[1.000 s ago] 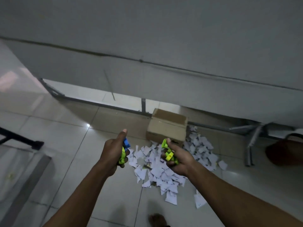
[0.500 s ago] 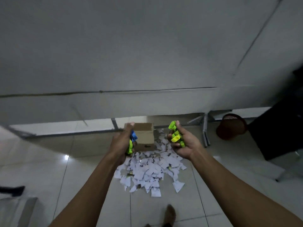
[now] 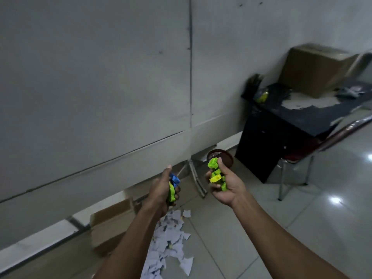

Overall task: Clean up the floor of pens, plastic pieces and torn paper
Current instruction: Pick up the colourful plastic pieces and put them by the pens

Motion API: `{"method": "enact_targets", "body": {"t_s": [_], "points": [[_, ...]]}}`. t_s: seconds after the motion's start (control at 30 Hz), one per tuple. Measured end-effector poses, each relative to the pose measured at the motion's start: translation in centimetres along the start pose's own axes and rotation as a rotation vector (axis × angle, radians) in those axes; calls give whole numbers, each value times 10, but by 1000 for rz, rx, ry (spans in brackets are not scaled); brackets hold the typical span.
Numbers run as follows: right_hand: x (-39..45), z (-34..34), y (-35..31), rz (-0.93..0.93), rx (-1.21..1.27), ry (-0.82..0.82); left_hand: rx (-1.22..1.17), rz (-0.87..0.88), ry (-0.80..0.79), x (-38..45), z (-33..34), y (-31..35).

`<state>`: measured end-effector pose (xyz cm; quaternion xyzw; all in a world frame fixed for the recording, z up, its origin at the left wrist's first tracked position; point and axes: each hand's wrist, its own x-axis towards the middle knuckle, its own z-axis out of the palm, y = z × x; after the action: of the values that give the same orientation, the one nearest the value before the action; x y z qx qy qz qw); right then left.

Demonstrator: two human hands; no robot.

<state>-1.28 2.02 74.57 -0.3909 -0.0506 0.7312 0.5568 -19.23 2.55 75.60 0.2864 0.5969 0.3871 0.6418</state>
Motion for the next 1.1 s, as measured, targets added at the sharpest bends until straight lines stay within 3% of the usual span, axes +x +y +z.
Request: {"method": "enact_targets", "body": {"t_s": [0.23, 0.5, 1.1], "points": [[9, -75, -138, -97, 17, 83, 44, 50, -96, 38, 163, 17], [39, -126, -258, -136, 64, 115, 73, 41, -167, 92, 295, 41], [256, -156, -534, -111, -19, 295, 102, 82, -232, 334, 533, 166]]}}
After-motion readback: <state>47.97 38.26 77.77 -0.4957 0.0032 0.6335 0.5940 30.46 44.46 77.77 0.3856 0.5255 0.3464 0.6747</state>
